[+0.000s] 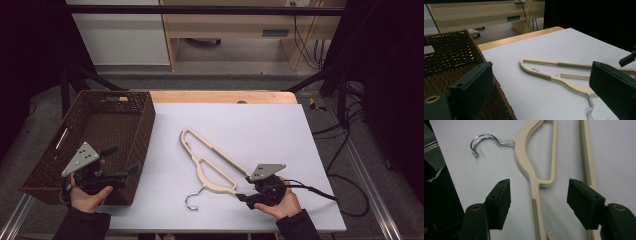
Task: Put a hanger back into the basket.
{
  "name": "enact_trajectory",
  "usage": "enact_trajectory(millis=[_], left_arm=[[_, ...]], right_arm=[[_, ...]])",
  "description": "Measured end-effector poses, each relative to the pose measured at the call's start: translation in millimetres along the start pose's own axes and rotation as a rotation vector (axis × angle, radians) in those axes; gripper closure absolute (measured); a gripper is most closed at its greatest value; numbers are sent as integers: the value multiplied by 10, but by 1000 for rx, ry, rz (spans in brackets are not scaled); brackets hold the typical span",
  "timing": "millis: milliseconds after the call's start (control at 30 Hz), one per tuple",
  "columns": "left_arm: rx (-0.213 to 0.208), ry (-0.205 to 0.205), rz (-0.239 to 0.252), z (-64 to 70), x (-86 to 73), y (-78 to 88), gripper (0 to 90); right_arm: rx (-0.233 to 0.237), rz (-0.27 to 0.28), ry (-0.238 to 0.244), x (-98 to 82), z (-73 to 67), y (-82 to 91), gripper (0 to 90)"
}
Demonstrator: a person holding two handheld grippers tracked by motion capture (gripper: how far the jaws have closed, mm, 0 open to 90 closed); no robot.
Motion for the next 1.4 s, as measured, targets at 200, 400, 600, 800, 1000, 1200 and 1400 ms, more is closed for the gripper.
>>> enact_trajectory(millis=[200,400,600,800,1000,1200,1400], left_arm=[[-7,-5,-6,27,-5,-23,53],[-12,-11,-9,50,-5,-40,53],[-21,-13,-17,78,-11,-61,53],[-25,-16,-23,98,-22,-87,55],[-31,-22,-29,117,-32,-108,55],[-37,-25,-33,142,-35,-125,56],[-55,-35,-39,208,-31,-160,56]], right_arm=[[-15,-80,-17,-129,61,-112,473],[2,-129,8,-199,56,-205,557],[7,-153,21,-232,67,-256,622],[27,-193,12,-297,120,-294,743],[32,-193,-1,-290,133,-275,777],[52,-176,-20,-260,115,-238,780],[115,-129,-53,-176,61,-156,794]])
Point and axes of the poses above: each handheld gripper's, and its own axes: y roughly backward along the jaws, x roughly out of its top, z roughly to its right, the point moved 8 cm from there along -y, roughly forward along the jaws, and after that the axes turned 14 degrees about -y, right-handed, at the moved point
